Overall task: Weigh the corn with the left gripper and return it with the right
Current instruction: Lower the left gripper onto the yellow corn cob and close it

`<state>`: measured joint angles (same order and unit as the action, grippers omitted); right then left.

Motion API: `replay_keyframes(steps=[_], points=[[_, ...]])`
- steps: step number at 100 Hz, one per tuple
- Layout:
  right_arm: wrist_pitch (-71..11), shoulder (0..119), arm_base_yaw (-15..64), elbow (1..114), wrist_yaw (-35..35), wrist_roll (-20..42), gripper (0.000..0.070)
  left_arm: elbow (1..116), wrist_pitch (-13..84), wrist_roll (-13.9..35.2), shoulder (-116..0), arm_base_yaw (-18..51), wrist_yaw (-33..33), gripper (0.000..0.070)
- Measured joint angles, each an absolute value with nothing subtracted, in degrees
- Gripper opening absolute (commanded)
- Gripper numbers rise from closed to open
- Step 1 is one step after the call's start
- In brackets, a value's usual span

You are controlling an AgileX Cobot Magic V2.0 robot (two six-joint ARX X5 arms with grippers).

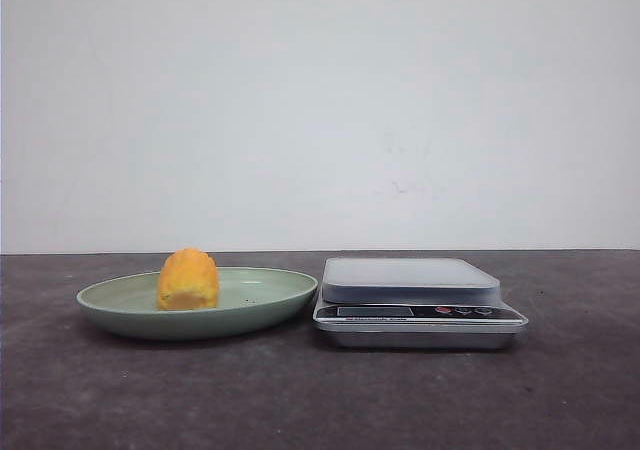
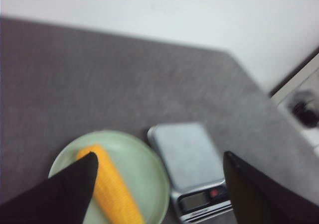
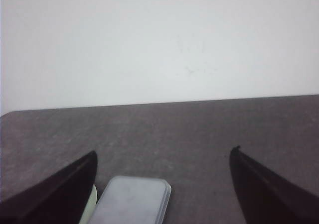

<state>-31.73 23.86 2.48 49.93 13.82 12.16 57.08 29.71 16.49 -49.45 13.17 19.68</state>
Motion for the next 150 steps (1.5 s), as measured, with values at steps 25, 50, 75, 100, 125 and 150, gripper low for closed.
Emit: replay_keyframes(steps=[25, 50, 75, 100, 125, 150], points=[[-32.0, 23.9, 2.5, 49.9, 13.8, 12.2, 0.0538, 57.1, 28.1, 14.5, -61.0, 19.9, 14.3, 0.0487], [-32.4, 23.9, 2.5, 49.9, 13.8, 12.2, 0.0538, 57.1, 23.8, 13.9, -72.0, 23.8, 10.5, 0.0487], [-33.2, 23.9, 2.5, 49.9, 13.8, 12.2, 0.0538, 57.1, 20.8, 14.3, -81.6, 23.9, 9.3, 0.0486], [-33.2, 23.9, 2.5, 49.9, 13.8, 12.2, 0.0538, 57.1, 18.3, 15.7, -88.8, 24.3, 8.8, 0.0486], [-33.3, 23.9, 2.5, 49.9, 13.8, 12.2, 0.0537, 57.1, 18.3, 16.0, -91.5, 25.1, 4.0, 0.0486], [-33.2, 23.9, 2.5, 49.9, 13.8, 12.2, 0.0538, 57.1, 18.2, 16.3, -92.9, 26.1, 1.6, 0.0486]])
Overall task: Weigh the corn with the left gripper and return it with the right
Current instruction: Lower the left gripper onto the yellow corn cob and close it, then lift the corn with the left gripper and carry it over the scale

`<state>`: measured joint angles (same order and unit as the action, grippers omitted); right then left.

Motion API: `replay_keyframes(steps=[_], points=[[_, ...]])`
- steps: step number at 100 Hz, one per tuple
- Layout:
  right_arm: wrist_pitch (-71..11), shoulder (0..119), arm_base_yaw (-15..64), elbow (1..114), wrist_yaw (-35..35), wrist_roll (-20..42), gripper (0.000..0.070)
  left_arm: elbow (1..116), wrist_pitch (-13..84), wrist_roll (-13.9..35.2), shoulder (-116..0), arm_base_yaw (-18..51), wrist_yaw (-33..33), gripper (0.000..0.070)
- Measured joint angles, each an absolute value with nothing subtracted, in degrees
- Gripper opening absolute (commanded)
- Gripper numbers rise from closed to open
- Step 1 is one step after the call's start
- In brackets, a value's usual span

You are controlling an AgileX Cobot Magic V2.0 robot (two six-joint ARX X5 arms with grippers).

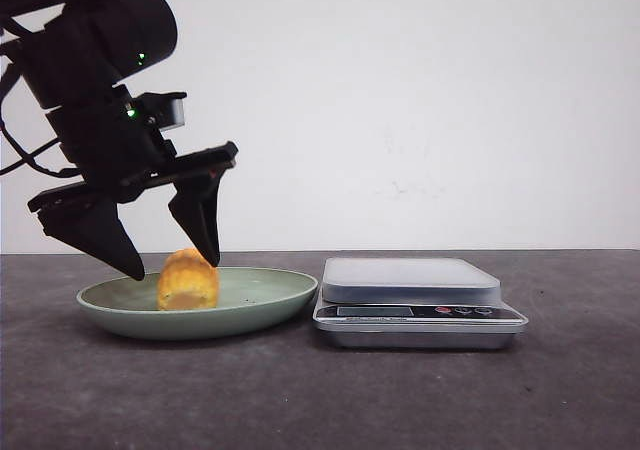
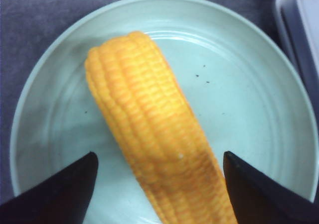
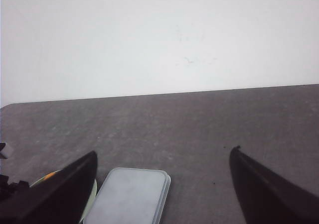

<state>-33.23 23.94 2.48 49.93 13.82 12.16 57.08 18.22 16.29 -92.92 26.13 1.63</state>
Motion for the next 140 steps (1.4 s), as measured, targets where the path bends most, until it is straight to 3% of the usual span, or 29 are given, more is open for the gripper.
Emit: replay_keyframes(steps=[25, 35, 49, 57, 65, 107, 140], points=[[-33.4, 23.9, 2.5, 49.9, 13.8, 12.2, 0.0537, 57.1, 17.3, 17.3, -94.6, 28.0, 1.5, 0.0454], [-33.6, 23.9, 2.5, 49.9, 13.8, 12.2, 0.0537, 57.1, 16.9, 17.4, -94.6, 28.4, 0.3, 0.0307], [-33.6, 23.9, 2.5, 49.9, 13.8, 12.2, 0.0537, 57.1, 16.9, 17.4, -94.6, 28.6, 0.0, 0.0241], [-33.6, 23.9, 2.5, 49.9, 13.8, 12.2, 0.0537, 57.1, 16.9, 17.4, -94.6, 28.6, 0.0, 0.0099], [-33.6, 23.9, 2.5, 49.9, 13.8, 12.2, 0.0537, 57.1, 16.9, 17.4, -94.6, 28.6, 0.0, 0.0004], [-33.6, 23.9, 2.5, 49.9, 13.8, 12.2, 0.0537, 59.4, 21.9, 17.3, -94.1, 30.7, 0.3, 0.0004], [-33.6, 23.9, 2.5, 49.9, 13.8, 12.2, 0.0537, 71.7, 32.2, 16.2, -91.9, 34.8, 0.3, 0.0004]])
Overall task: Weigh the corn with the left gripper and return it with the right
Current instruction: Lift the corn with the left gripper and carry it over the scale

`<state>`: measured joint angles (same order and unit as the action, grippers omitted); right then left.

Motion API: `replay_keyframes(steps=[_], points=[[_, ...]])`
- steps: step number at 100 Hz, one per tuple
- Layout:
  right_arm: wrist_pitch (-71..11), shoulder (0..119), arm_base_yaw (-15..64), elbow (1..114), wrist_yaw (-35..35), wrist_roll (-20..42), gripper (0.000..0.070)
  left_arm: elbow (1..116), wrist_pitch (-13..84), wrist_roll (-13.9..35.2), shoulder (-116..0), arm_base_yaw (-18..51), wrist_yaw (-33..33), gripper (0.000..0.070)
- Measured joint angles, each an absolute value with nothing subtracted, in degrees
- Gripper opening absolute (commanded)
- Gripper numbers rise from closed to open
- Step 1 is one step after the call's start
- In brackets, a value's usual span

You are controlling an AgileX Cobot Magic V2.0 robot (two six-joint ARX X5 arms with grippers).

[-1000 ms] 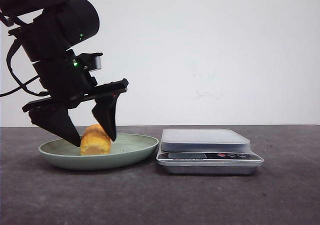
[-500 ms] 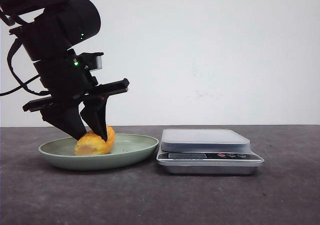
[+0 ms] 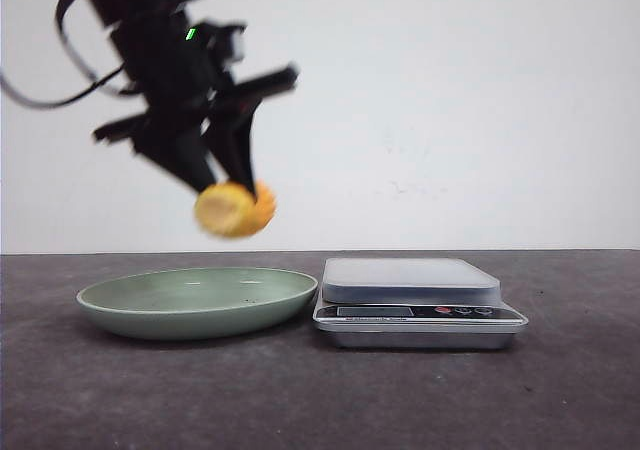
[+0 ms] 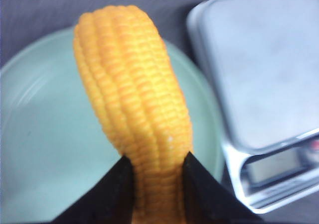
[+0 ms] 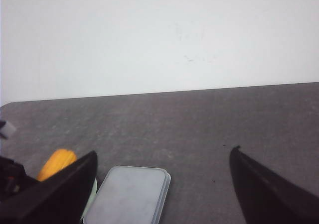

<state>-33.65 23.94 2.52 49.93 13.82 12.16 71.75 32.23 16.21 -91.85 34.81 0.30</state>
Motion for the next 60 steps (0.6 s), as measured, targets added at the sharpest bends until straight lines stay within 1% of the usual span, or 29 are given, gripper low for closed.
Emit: replay_keyframes(steps=[10, 23, 38, 60], points=[[-33.6, 23.9, 2.5, 49.9, 13.8, 12.2, 0.0537, 76.2, 34.4, 16.0, -91.9, 37.0, 0.3, 0.0004], [-33.7, 23.9, 2.5, 49.9, 13.8, 12.2, 0.0537, 80.2, 33.6, 16.1, -91.9, 40.4, -0.2, 0.0006], [-33.7, 23.9, 2.5, 49.9, 13.8, 12.2, 0.0537, 82.8, 32.6, 16.1, -92.4, 43.8, -2.2, 0.0007], [-33.9, 24.0, 2.5, 49.9, 13.8, 12.2, 0.0537, 88.9, 32.4, 16.7, -100.4, 46.4, -4.4, 0.0007]])
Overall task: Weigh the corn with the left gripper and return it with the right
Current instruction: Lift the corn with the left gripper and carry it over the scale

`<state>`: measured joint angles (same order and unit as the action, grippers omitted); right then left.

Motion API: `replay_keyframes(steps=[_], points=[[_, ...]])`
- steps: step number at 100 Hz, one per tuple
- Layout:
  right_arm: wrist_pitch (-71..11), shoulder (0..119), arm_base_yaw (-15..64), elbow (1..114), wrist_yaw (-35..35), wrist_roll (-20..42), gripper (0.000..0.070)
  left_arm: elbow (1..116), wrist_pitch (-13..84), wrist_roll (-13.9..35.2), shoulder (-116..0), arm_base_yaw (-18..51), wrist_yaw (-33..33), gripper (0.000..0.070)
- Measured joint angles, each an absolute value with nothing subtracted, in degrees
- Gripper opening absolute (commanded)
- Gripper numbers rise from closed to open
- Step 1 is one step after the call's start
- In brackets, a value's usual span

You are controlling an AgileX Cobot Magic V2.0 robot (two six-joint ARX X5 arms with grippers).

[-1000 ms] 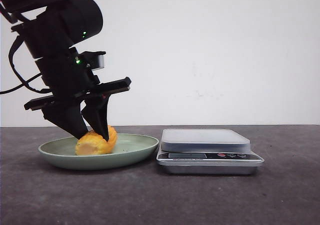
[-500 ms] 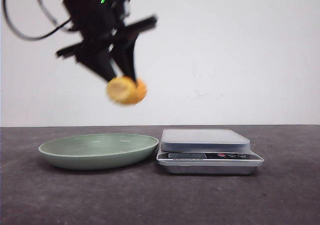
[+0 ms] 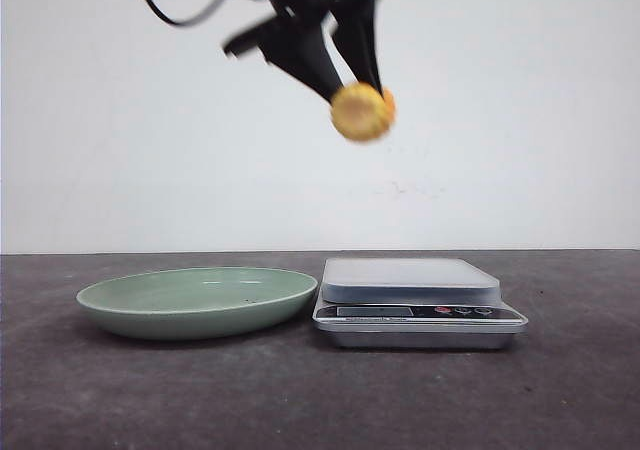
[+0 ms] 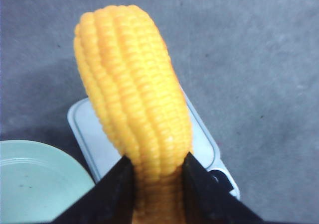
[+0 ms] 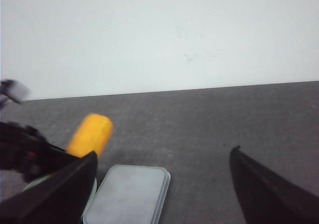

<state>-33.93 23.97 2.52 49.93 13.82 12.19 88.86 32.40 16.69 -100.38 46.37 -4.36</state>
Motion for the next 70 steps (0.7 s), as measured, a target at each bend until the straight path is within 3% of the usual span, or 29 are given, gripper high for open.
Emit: replay_keyframes(steps=[70], points=[[-34.3, 24.0, 2.5, 49.9, 13.8, 12.2, 0.0537, 92.7, 31.1, 20.4, -115.6, 47.5, -7.4, 0.0007]])
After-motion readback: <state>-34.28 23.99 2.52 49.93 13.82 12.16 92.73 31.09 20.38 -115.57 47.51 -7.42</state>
